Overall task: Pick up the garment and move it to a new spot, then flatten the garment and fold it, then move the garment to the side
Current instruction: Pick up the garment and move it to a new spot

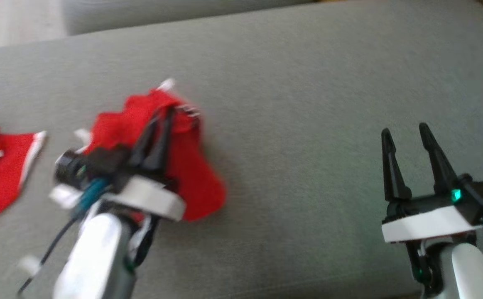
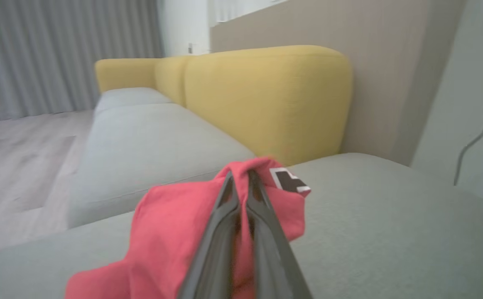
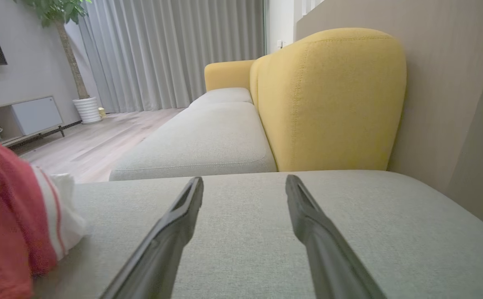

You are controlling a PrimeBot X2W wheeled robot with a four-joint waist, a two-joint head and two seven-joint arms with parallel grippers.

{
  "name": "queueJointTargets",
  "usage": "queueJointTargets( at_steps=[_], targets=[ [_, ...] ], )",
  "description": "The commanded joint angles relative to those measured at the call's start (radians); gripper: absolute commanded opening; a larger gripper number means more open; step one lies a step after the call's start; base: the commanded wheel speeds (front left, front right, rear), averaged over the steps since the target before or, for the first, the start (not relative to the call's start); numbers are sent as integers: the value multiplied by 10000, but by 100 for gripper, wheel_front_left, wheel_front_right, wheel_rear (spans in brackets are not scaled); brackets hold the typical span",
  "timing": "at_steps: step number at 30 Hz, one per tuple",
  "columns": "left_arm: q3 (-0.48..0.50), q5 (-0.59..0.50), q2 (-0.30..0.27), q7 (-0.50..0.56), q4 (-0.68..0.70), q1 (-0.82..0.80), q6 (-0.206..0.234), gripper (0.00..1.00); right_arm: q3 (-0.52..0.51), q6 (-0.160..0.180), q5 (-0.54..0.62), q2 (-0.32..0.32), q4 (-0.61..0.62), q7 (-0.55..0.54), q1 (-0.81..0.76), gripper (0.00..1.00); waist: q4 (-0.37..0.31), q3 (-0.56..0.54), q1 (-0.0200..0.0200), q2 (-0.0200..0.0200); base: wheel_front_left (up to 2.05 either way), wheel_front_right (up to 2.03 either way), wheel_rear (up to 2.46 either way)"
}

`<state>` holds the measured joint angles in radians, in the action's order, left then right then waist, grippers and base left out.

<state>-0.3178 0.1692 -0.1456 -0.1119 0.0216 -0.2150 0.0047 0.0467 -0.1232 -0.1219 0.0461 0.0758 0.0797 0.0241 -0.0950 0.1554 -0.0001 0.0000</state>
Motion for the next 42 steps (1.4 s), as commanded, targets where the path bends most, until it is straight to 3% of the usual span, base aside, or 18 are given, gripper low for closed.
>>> queueJointTargets(
  at_steps=[1, 7, 15, 17, 18, 24, 30, 35, 42],
  targets=[
    [-3, -185, 75, -59, 164, -888, -185, 0, 287, -75, 4, 42, 381, 67, 414, 100, -764, 602, 1, 0, 0, 0, 0],
    [-1362, -588, 452, 103, -1096, -2289, -851, 0, 523, -75, -166, 42, 328, 197, 706, 100, -1712, 1310, 1, 0, 0, 0, 0],
    [-2197, -552, 691, 83, -3406, -3058, -1080, 0, 789, -75, -559, 42, -37, 597, 862, 100, -2327, 1758, 1, 0, 0, 0, 0],
    [-2296, -515, 734, 7, -3885, -3130, -1081, 50, 863, -75, -653, 42, -141, 670, 873, 100, -2333, 1758, 1, 0, 0, 0, 0],
    [-2341, -475, 755, -44, -4092, -3146, -1086, 100, 887, -75, -674, 42, -192, 707, 874, 100, -2309, 1728, 1, 0, 0, 0, 0],
    [-2443, -150, 847, -909, -4462, -2924, -984, 100, 864, -75, -494, 41, -502, 721, 789, 100, -1812, 1118, 1, 0, 0, 0, 0],
    [-1732, 295, 834, -1449, -3400, -2247, -264, 100, 838, -75, -255, 41, -577, 518, 605, 100, -877, 412, 1, 0, 0, 0, 0],
    [-790, 280, 469, -1493, -2229, -1559, 454, 100, 775, -75, -107, 41, -474, 375, 456, 100, -92, -10, 1, 0, 0, 0, 0],
    [451, 417, 1, -1496, -1585, -559, 1109, 100, 740, -75, 9, 41, -432, 237, 247, 100, 570, -445, 1, 0, 0, 0, 0]
  ],
)
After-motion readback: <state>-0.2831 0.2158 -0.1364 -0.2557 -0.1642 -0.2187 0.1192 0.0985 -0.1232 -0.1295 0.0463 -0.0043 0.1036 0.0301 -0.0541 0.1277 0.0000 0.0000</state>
